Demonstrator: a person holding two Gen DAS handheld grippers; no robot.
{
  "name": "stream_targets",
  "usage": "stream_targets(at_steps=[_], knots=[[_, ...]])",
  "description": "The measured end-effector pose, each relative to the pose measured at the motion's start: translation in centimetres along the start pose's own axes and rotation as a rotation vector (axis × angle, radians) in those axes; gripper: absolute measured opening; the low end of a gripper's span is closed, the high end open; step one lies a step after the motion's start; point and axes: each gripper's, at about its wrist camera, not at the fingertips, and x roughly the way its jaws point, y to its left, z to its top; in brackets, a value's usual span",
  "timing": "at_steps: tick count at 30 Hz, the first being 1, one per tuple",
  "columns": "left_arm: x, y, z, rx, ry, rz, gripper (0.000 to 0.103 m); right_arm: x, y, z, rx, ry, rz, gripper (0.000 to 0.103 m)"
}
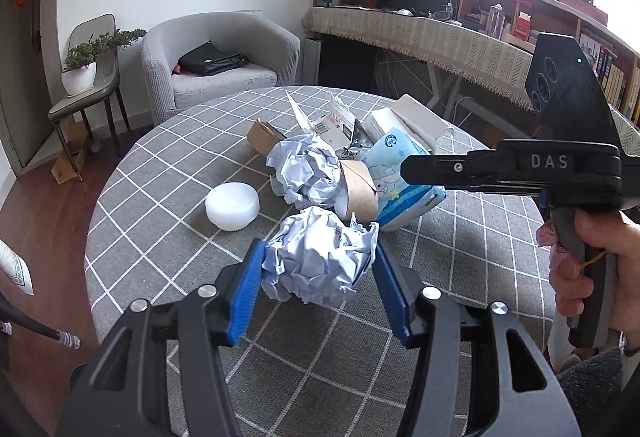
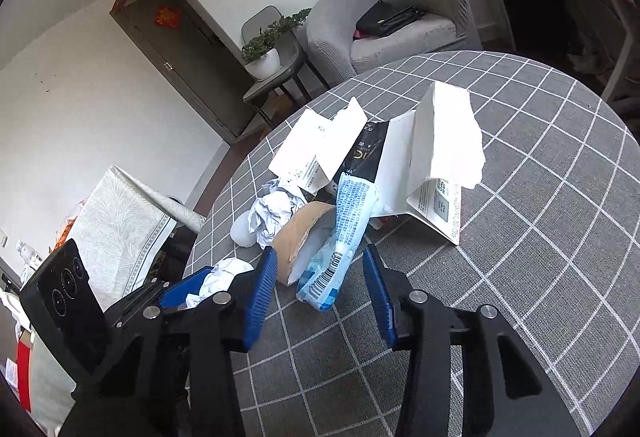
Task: Collect trash
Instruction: 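Grasp the crumpled silver paper ball with the left tool while the right tool grasps the blue wrapper, then carry the paper ball and wrapper with both tools over the teal bin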
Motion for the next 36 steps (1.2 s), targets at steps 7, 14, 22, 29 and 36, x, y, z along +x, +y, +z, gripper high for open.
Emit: stream_targets(at_steps=[7,14,22,29,36], knots=[[-1.2,0.9,-0.1,-0.025,-0.021,0.003,0.057,0.5,0.7,0.2,-0.022,0.003,-0.04,0.011],[-2.9,2.4,-0.1,-0.076,-0.058,0.025,0.057,-0.7,3.2,0.8,-0.147,-0.063,-0.157,0.009],[-5.1,5.6,-1.2,-0.146,-0.072,0.088,0.057,-1.6,6.3,1.2,-0.248,-0.137,-0.185,0.009],[-7.6,8.9,-3.0,-0.207,-0.085,0.163,0.057,0.3,10.1,-0.1,-0.329,-0.128,-0.131,0.009],[-10.0,12.9,-5.5,-0.265,-0.067,0.25,0.057,3.2,14.0,-1.5,-0.378,-0.094,-0.055,0.009]])
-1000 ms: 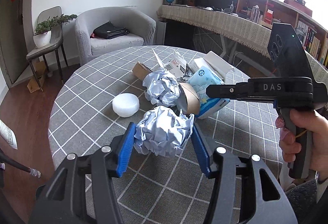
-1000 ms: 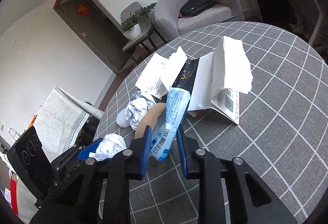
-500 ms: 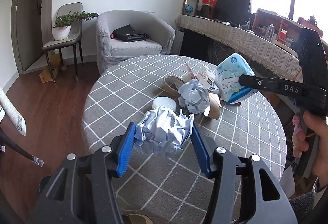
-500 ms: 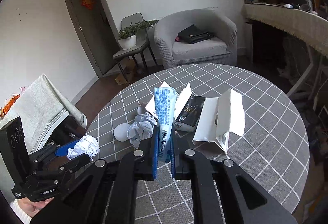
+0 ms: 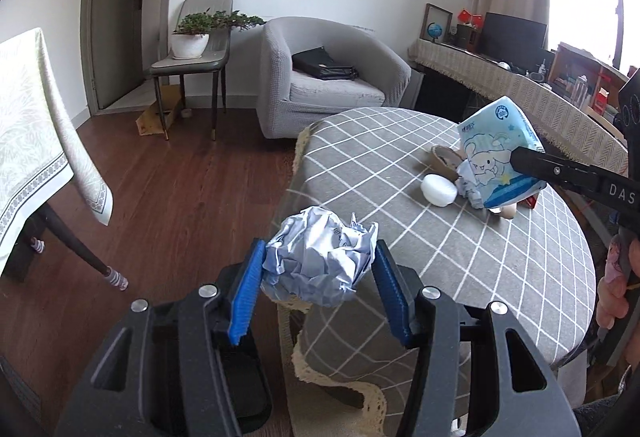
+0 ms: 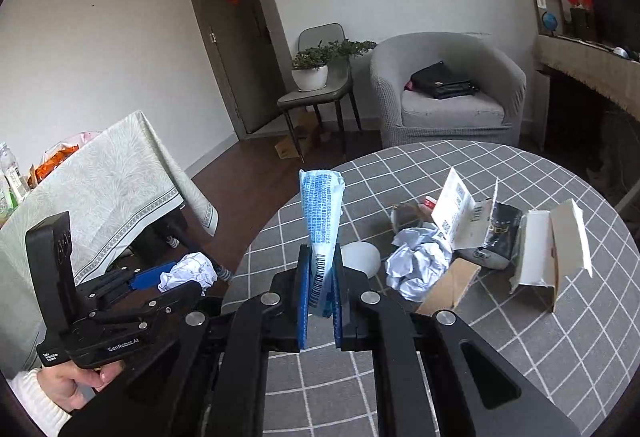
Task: Collect trash
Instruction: 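Carry the paper ball and wrapper with both tools over the teal bin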
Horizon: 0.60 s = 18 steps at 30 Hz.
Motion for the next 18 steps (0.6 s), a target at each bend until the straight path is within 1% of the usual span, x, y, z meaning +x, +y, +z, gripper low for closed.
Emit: stream_targets(at_steps=[3,11,18], knots=[[-0.3,2.0,-0.8,-0.016,0.022,0.038,0.057,0.8,1.8,0.0,-0.013,0.01,0.034,0.009],[0.4,7.4,-3.6,-0.058,0.126,0.127,0.057,3.8,6.7,-0.6,-0.053,0.059,0.118,0.009],[2.1,11.3,-5.8,-0.09,0.232,0.155,0.057,7.6,10.6,-1.1,-0.064,0.123,0.194,0.009]])
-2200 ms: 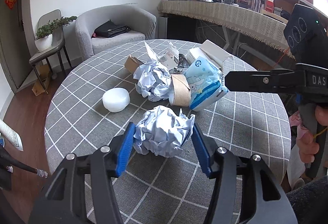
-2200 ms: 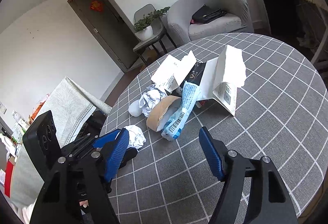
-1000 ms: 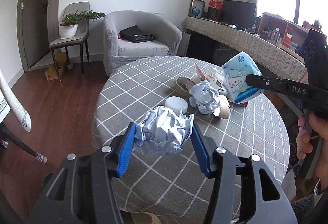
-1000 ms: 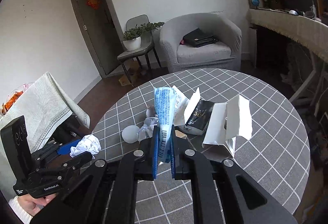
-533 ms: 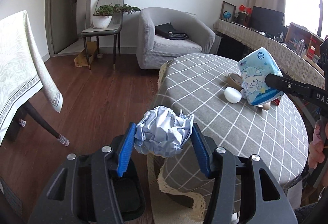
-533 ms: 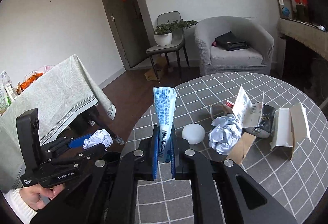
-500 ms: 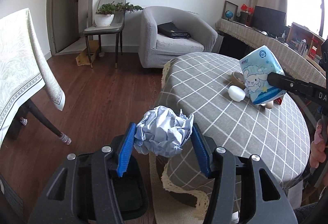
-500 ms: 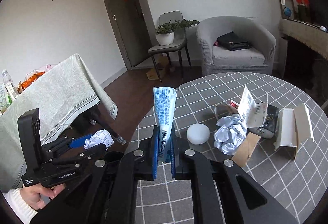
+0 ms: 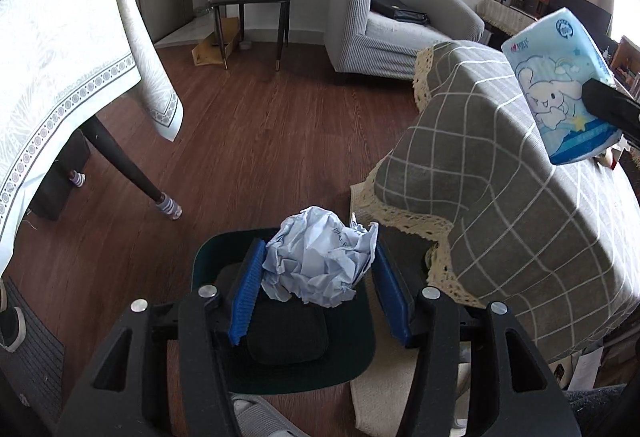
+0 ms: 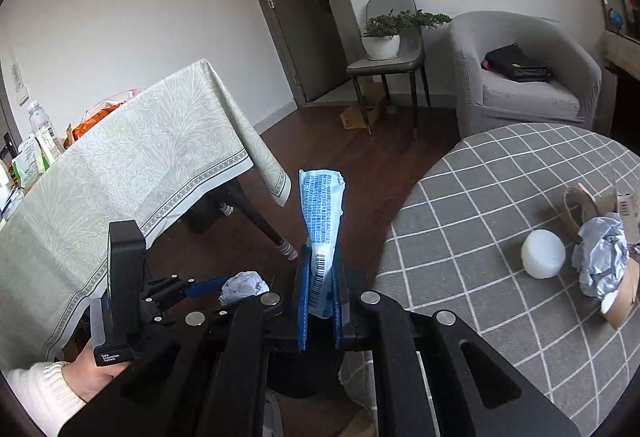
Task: Collect trash
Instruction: 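Carry the paper ball and wrapper with both tools over the teal bin, then open both tools to drop the paper ball and wrapper into the bin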
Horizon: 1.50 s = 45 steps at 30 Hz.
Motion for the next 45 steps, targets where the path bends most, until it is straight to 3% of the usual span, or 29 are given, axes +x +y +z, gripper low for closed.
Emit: stream_targets(at_steps=[5,13,16,27,37,45], knots=[[1.8,2.5,-0.7,-0.042,0.078,-0.005,0.057,3.7,1.9,-0.4,0.013,0.069,0.054,0.009],[3.6,4.9,-2.0,-0.055,0.166,-0.007,0.062,9.4,3.8,-1.5,0.004,0.19,0.055,0.009],[3.4,5.5,-2.2,-0.043,0.155,0.003,0.069,11.2,4.2,-2.1,0.01,0.228,0.051,0.009],[0.5,8.5,-2.2,-0.089,0.067,-0.008,0.069,16.6,5.2,-4.3,0.01,0.351,0.021,0.009],[-2.6,10.2,-0.9,-0.127,-0.037,-0.01,0.056,20.6,5.5,-7.9,0.005,0.489,0.001,0.009],[-4.6,10.3,0.0,-0.135,-0.111,-0.039,0.045,22.6,6.0,-11.3,-0.072,0.602,-0.056,0.012]])
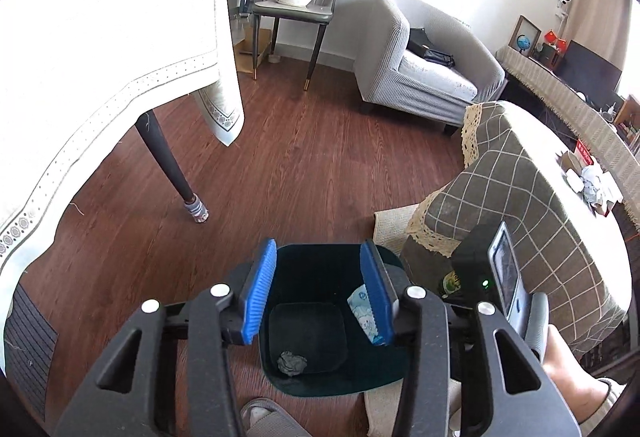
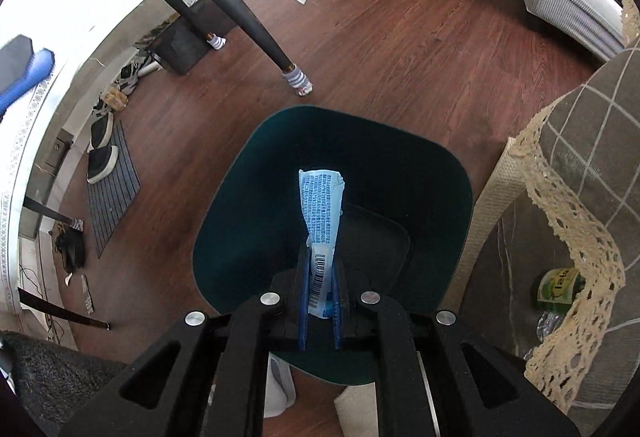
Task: Collect trash
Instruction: 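Open both tools to drop the paper ball and wrapper into the bin, then move both open tools back over the table items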
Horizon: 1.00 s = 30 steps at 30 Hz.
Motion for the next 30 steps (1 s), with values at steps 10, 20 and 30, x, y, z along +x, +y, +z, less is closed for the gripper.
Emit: stream_targets(at_steps=[10,20,30], knots=[[-1.6,-1.0,1.2,0.005,-0.063,-0.021,0.044,-0.9,-0.1,-1.2,-0.052,-0.001,-0.034,0.035],[-4.3,-4.4,3.0,0.064,-0.182,-0.035,0.046,-7.0,0.6,-1.3,-0.114,-0.145,0.002,0.035],[-6.7,-9.0,4.1,0.103,-0.294,-0.08,0.059,-15.6,-0.4,-2.2,-0.144,-0.346,-0.01,0.035]])
